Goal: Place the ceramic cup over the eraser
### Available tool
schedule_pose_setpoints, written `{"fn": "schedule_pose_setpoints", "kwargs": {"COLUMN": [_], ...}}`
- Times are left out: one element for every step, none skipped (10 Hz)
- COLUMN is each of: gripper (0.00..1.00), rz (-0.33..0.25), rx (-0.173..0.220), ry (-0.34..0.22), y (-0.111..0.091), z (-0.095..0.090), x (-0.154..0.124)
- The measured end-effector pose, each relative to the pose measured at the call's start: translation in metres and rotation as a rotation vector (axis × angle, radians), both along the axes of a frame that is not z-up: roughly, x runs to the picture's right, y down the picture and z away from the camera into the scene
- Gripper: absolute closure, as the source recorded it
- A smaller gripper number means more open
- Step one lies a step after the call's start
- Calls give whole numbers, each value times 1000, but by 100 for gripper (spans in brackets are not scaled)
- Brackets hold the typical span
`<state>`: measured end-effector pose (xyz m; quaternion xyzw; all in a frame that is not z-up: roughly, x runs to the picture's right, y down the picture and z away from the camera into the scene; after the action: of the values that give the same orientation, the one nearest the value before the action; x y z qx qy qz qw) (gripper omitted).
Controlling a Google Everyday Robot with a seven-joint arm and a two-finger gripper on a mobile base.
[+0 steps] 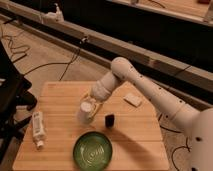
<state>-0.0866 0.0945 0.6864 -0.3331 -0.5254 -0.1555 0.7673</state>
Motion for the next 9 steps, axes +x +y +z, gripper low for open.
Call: {"fn": "schedule_pose_setpoints", "kwargs": {"gripper": [100,100,100,100,100,100,100,100,100], "rz": [1,3,3,1,-15,-25,-28,-26,-1], "rx": [0,1,0,0,4,11,21,30,40], "ry": [-1,2,2,1,9,45,80,107,146], "y": [0,0,0,0,1,-5,-13,-21,-37], "z": [0,0,0,1,2,4,3,1,-3], "x": [-1,1,1,0,1,9,17,24,36]}}
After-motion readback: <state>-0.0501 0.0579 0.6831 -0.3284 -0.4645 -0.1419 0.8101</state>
